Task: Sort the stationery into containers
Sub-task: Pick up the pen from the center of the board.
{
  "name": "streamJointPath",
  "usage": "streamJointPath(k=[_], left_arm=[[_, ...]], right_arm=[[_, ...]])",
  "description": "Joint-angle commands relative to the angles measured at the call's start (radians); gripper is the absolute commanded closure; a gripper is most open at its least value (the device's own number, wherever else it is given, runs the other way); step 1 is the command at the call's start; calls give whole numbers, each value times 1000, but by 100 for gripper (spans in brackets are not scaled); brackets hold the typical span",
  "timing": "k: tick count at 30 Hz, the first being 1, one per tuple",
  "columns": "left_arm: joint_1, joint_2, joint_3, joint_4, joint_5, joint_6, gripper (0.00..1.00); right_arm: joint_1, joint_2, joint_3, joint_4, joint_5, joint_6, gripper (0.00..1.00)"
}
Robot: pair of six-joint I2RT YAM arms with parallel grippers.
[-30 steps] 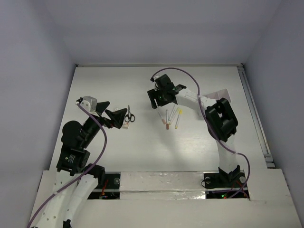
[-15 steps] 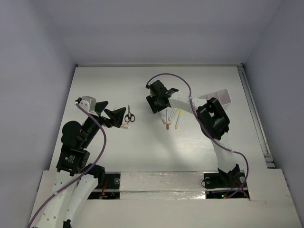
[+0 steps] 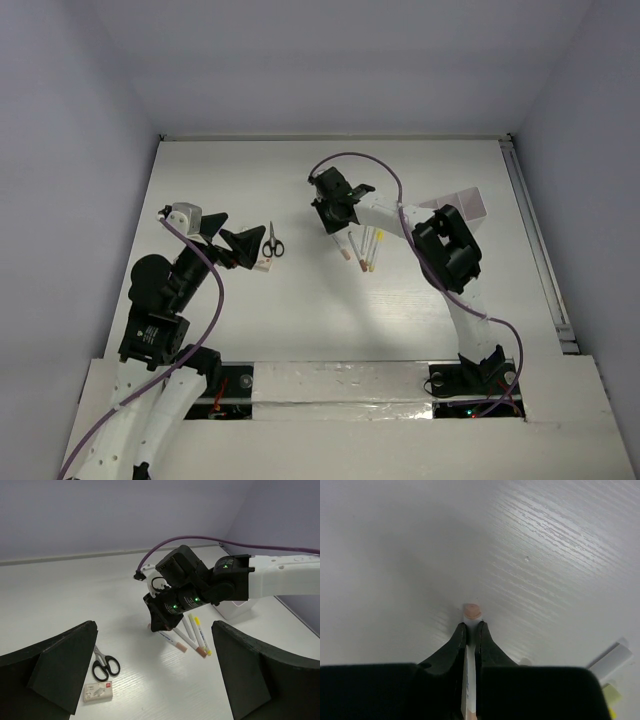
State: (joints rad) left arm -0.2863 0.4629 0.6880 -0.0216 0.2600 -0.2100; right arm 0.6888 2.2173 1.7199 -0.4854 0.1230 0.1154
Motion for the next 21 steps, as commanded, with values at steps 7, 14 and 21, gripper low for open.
streamJointPath(k=[7,14,21], left_arm=[[-4,3,39,26,-15,11,1],[-4,-13,39,28,-19,11,1],[-4,-44,33,31,-13,8,1]], right_arm=[[5,-83,-14,105,-48,53,100],[-6,-349,-244,387,47,142,100],[-138,-688,-537,658,312,182,100]])
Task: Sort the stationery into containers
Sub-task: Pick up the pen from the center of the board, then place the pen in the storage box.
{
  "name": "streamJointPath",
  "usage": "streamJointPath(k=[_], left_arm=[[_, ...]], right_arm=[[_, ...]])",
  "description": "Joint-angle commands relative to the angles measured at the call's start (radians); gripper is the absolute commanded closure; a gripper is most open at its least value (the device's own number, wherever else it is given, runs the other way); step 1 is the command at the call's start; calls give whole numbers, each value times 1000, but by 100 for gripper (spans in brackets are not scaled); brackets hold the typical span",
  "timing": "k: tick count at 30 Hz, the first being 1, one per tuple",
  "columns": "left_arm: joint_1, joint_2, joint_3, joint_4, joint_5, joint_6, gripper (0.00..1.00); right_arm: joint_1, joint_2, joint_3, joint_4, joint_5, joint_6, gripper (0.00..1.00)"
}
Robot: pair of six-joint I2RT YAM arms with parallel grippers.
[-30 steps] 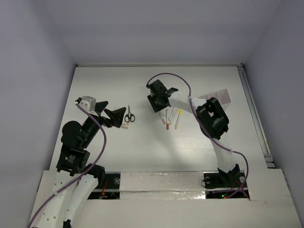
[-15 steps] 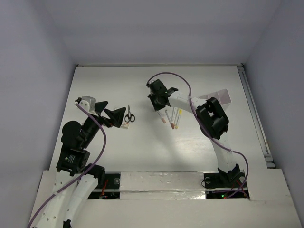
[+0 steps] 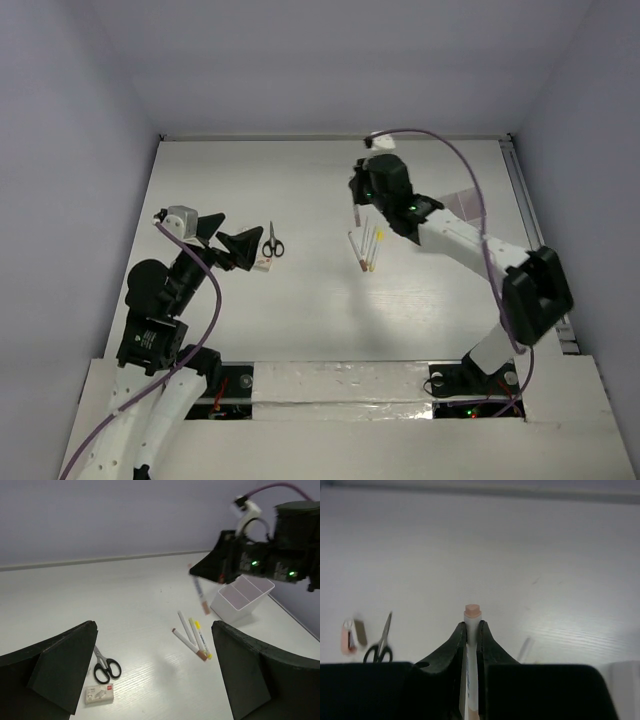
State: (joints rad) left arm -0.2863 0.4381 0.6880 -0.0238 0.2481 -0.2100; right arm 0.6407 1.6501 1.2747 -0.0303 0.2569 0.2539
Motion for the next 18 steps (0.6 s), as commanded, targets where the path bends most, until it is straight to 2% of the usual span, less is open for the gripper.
streamJointPath(k=[1,2,3,5,8,11,13,18], left_arm=[[-4,-22,33,35,6,4,1],[-4,-27,33,36,14,4,1],[-4,-36,36,39,19,4,1],[-4,-50,33,44,33,3,1],[-13,-61,31,48,37,3,1],[-22,-82,31,48,34,3,1],[-31,-93,33,48,34,3,1],[-65,-119,36,45,33,9,1]], right_arm=[[-120,-162,-124,226,197,54,100],[-153,-240,-196,251,226,64,100],[-230,-274,-224,286,219,99,100],[-306,-334,-271,300,203,140,100],[-371,-404,-363,400,348,114,100],[-397,-411,-426,548,476,10,100],[-418,-391,-465,697,508,-69,100],[-480,-329,-443,733,519,-163,100]])
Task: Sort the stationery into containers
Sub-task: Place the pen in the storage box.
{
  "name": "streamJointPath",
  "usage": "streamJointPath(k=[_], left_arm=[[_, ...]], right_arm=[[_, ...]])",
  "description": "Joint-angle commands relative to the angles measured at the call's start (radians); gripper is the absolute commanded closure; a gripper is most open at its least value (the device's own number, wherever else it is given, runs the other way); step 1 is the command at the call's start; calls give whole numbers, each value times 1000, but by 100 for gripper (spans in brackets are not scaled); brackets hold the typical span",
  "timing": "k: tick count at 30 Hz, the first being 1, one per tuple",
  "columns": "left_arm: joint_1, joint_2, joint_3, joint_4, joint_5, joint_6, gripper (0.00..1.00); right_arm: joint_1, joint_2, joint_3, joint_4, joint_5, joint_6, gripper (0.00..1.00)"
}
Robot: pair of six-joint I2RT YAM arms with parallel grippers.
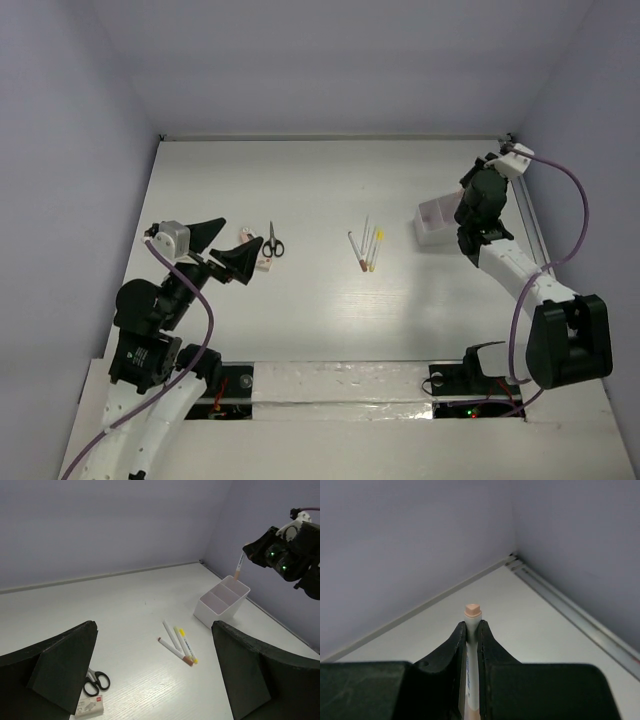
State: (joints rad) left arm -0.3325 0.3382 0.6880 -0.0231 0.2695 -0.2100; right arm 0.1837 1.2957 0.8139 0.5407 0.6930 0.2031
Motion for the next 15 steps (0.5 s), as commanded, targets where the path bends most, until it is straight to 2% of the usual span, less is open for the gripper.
streamJointPath(k=[1,4,9,15], left_arm=[[-28,-21,36,43,10,9,1],[-37,-27,38,41,7,12,1],[-59,-25,39,40,5,12,1],[-77,-18,39,37,4,15,1]], right_arm=[[-23,54,16,189,94,-141,100],[-32,70,-2,223,114,-182,100],[-32,129,33,170,103,-224,100],[-32,177,19,228,131,-268,100]])
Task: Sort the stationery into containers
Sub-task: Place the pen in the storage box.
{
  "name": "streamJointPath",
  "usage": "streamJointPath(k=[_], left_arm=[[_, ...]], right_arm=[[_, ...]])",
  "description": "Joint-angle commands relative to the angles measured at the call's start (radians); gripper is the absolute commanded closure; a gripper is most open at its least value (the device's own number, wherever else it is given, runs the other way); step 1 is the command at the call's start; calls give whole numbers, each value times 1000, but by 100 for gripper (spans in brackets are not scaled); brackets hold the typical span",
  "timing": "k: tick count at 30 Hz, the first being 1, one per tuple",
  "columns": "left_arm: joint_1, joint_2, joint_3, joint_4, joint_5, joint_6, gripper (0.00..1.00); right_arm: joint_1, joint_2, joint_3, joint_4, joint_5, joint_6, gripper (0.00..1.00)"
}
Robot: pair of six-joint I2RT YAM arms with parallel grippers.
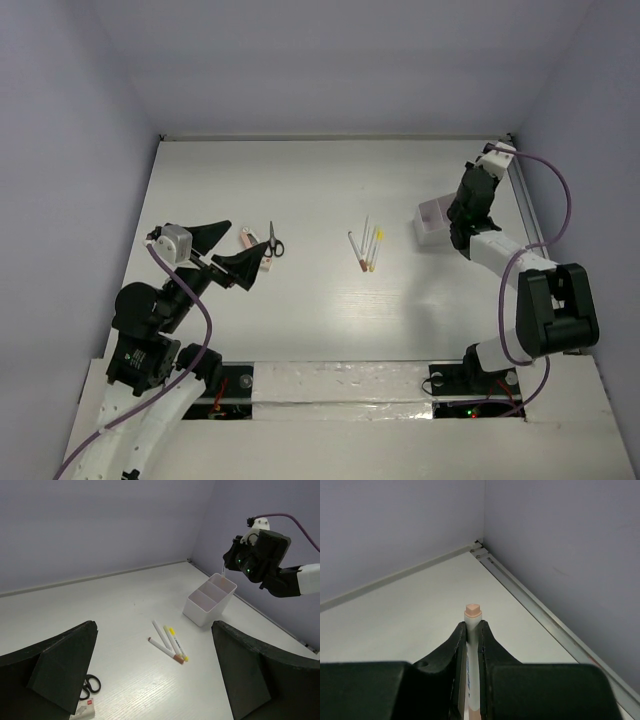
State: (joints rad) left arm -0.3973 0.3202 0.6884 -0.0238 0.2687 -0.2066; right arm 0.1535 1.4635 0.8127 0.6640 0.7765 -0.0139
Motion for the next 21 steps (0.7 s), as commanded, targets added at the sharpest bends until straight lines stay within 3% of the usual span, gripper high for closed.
streamJointPath(k=[1,6,9,10,12,18,21], left_arm=[[-12,-1,39,38,3,13,1],[-12,3,42,36,-2,15,1],[-12,6,40,35,-2,15,1],[-12,8,40,35,-2,16,1],[-12,11,42,35,-2,15,1],[-12,16,40,35,-2,15,1],[-12,26,39,33,-13,15,1]], right_arm=[[-2,27,20,109,49,-64,100],[-2,67,20,115,64,-55,100],[-2,74,10,117,58,-41,78],[-2,69,6,111,52,-25,62],[-2,54,12,70,38,-15,48],[-2,-21,71,-203,-150,136,39],[85,-43,120,-332,-264,167,36]])
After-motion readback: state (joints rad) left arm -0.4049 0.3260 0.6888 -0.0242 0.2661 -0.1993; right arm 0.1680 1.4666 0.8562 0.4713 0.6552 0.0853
